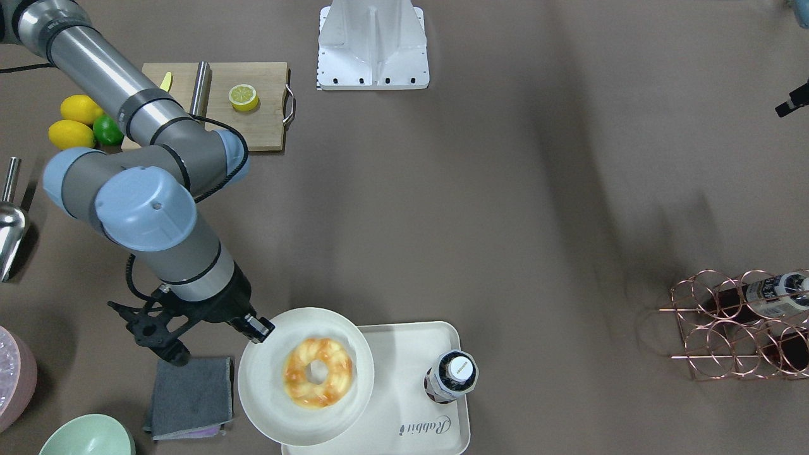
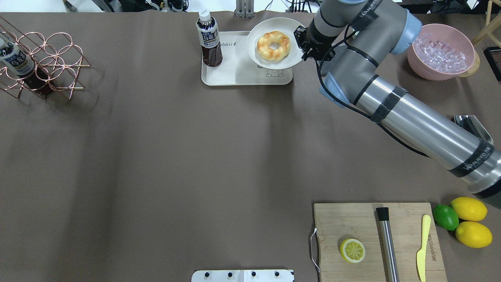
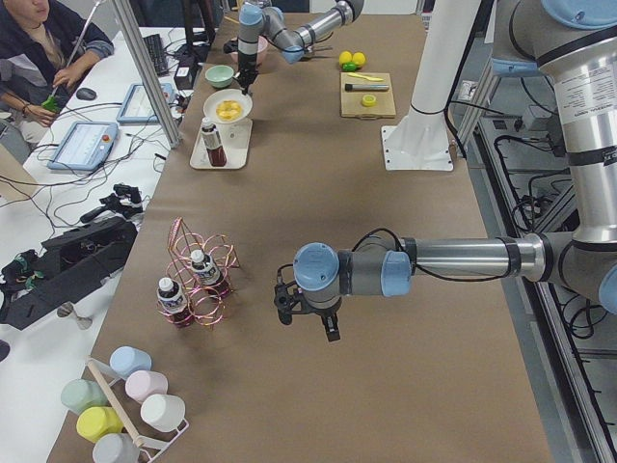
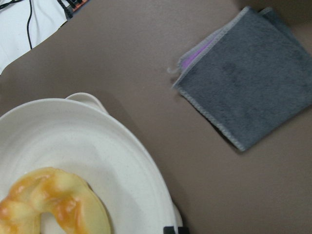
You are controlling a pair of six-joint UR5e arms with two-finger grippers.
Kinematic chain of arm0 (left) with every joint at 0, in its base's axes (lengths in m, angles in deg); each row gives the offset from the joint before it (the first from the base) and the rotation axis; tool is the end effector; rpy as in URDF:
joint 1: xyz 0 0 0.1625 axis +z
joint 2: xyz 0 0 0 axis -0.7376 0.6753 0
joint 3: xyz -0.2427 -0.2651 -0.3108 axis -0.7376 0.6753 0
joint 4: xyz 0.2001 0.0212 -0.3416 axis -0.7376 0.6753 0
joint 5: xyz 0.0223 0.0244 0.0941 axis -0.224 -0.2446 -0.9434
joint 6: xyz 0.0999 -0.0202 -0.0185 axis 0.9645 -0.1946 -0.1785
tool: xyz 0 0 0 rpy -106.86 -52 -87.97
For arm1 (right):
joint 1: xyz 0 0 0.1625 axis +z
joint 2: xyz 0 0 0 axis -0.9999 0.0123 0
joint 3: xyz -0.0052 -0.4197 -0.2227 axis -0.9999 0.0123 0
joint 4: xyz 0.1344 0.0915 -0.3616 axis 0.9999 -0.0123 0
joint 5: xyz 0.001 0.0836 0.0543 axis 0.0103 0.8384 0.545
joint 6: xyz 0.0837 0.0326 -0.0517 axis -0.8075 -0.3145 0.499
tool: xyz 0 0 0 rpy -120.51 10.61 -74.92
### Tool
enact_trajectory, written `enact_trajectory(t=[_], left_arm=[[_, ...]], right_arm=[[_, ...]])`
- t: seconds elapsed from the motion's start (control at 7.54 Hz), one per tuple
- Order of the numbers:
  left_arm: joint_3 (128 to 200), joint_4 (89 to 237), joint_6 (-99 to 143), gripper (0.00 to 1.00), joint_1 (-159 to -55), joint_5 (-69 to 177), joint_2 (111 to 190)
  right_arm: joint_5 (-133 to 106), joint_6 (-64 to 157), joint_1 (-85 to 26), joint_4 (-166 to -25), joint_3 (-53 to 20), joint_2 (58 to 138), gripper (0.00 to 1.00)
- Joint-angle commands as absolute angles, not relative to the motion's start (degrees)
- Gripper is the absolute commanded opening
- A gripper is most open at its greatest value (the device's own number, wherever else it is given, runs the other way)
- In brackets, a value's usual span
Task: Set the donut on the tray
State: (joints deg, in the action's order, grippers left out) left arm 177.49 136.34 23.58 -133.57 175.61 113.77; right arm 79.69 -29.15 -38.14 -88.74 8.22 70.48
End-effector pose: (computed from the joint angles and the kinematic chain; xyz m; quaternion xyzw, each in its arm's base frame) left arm -0.0276 -0.3324 0.7008 -0.0897 0.4379 -0.0834 0.8907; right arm -0.4479 -0.6956 0.3154 -0.0349 -0.4299 0.3265 0.8411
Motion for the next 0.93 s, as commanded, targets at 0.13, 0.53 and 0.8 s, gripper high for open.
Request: enact_trajectory(t=[0.13, 0.53, 0.8], left_arm=[[177.38, 136.55, 23.53, 0.99, -133.66, 175.21, 114.07], [177.38, 136.64, 23.53, 0.99, -133.57, 175.3, 114.07], [177.38, 136.55, 23.53, 0.99, -133.57, 175.39, 114.07]], right_arm=[[72.65, -35.21, -42.7, -78.53, 19.1, 65.48, 0.0], [69.49, -35.31, -43.68, -78.6, 18.85, 65.57, 0.98], [69.99, -35.49, -42.72, -78.95, 17.01, 65.66, 1.0]])
